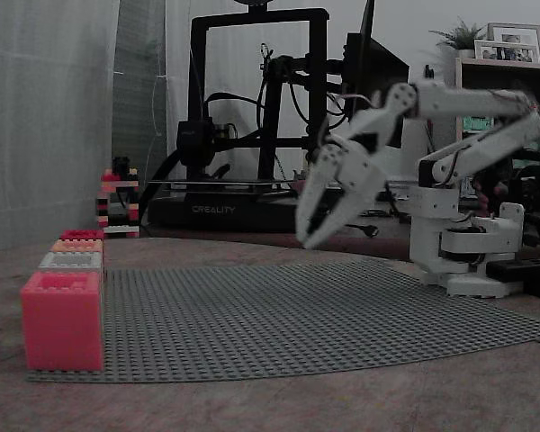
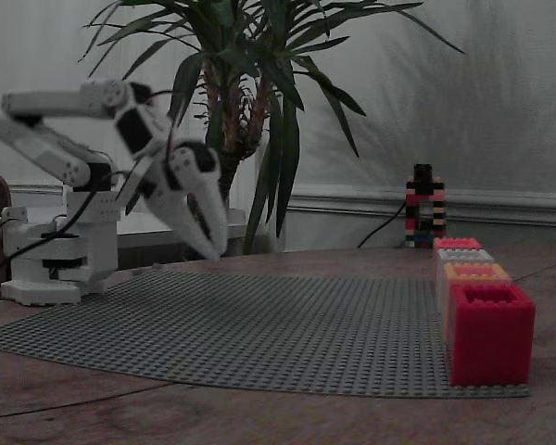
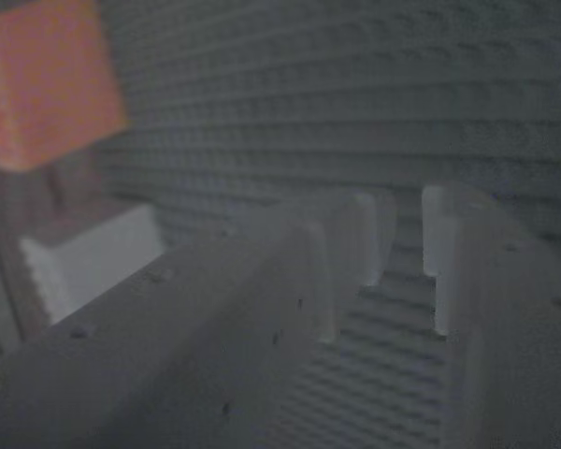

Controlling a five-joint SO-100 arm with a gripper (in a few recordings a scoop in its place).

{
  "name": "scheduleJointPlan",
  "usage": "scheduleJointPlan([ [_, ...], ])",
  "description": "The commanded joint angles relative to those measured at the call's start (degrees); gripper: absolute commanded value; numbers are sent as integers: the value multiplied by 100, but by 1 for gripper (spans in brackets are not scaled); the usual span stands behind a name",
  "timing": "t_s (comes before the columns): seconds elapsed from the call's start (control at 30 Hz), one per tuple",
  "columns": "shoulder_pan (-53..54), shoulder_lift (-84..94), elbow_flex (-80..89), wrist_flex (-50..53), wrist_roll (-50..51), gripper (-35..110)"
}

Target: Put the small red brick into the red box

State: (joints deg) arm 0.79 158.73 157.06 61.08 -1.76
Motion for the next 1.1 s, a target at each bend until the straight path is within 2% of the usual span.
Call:
scheduleJointPlan([
  [0.0,18,1072,255,606,132,0],
  [0.13,18,1802,439,1222,290,0],
  [0.43,-70,2575,686,1934,492,0],
  [1.07,-62,2575,686,1934,545,0],
])
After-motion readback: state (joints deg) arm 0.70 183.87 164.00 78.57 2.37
